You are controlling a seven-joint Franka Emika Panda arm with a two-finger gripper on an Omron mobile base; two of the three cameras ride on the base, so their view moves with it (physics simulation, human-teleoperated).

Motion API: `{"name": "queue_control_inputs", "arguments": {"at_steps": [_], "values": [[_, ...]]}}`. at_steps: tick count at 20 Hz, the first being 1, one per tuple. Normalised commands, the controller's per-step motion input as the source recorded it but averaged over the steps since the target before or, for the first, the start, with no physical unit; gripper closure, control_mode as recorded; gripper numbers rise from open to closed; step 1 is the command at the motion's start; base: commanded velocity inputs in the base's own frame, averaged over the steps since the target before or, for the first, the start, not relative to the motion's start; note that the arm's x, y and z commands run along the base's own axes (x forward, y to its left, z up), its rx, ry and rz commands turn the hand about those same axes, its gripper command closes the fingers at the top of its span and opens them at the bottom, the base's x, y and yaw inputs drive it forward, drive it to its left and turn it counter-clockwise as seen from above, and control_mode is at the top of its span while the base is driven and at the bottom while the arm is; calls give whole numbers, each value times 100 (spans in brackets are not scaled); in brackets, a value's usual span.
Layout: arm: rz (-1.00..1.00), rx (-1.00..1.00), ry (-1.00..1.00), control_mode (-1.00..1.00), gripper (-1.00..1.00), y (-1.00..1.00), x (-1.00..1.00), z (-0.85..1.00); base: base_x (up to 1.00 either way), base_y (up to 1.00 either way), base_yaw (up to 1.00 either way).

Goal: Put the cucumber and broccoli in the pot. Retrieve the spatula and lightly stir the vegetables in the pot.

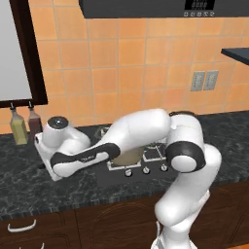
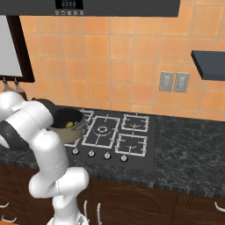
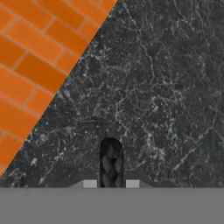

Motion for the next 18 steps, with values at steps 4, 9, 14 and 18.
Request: {"name": "queue_control_inputs", "arguments": {"at_steps": [4,9,14,18], "values": [[-2,55,0,-100,100,-79,-5,100,0,0,0],[0,55,0,-100,100,-78,0,100,0,0,0],[-2,56,0,-100,100,-77,2,100,0,0,0],[-16,37,11,-100,100,-97,56,100,0,0,0]]}}
